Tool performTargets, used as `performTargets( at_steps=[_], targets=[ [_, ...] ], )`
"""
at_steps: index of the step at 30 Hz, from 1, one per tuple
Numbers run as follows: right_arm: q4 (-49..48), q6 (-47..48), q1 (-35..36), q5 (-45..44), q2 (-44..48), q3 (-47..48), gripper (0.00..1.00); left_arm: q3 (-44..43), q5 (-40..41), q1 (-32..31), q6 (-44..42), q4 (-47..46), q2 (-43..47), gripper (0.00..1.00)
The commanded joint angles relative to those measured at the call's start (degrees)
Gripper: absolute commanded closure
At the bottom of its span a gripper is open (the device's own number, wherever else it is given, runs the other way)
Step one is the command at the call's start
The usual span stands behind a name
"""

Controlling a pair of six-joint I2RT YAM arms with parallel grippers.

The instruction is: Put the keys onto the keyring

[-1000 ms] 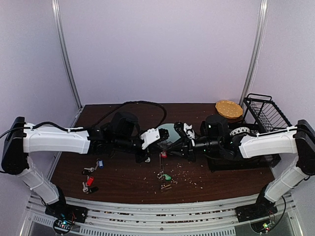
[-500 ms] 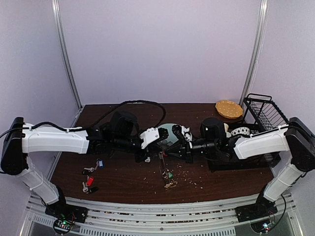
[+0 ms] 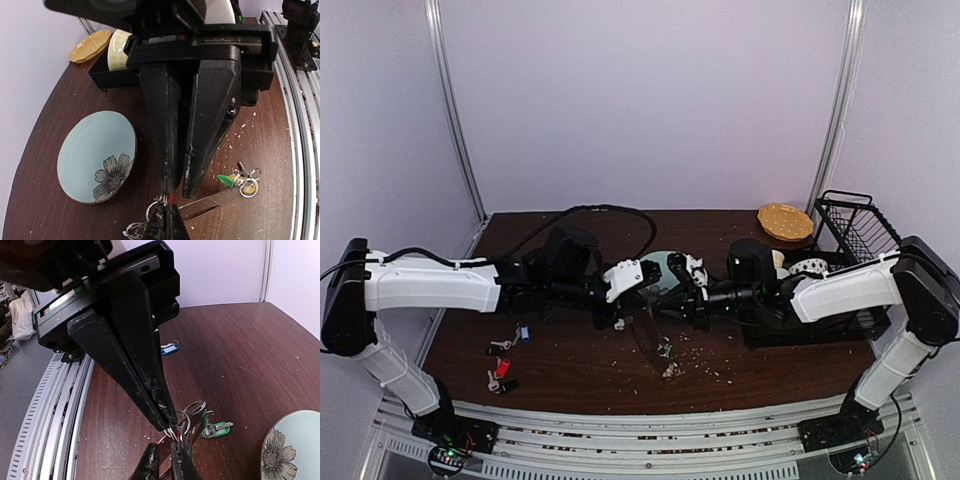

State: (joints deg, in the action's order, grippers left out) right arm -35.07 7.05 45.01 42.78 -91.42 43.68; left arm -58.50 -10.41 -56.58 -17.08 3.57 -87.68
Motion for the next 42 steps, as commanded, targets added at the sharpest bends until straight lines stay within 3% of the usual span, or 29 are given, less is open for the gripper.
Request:
performTargets(
  at_steps=[1,23,36,42],
  targets=[
    [-5.0,-0.6,-0.4,1.7,1.6,0.3,0.86,0.5,-1.3,-0.3,-1.3,-3.5,2.0,1.00],
    [-3.9,2.1,-1.1,2.9,-2.3,2.0,0.85,1.2,-1.6,-0.3,-0.7,-4.7,2.7,1.00],
    [-0.4,4.8,-0.6,2.1,-2.2,3.7,1.00,1.0,-1.9,-0.3,-0.6,-4.6,2.3,1.00],
    [1.0,5.0,-0.6,3.0,-1.0,3.1,1.00,2.1,-2.4,0.4,1.5,-6.1,3.1,1.00]
  ],
)
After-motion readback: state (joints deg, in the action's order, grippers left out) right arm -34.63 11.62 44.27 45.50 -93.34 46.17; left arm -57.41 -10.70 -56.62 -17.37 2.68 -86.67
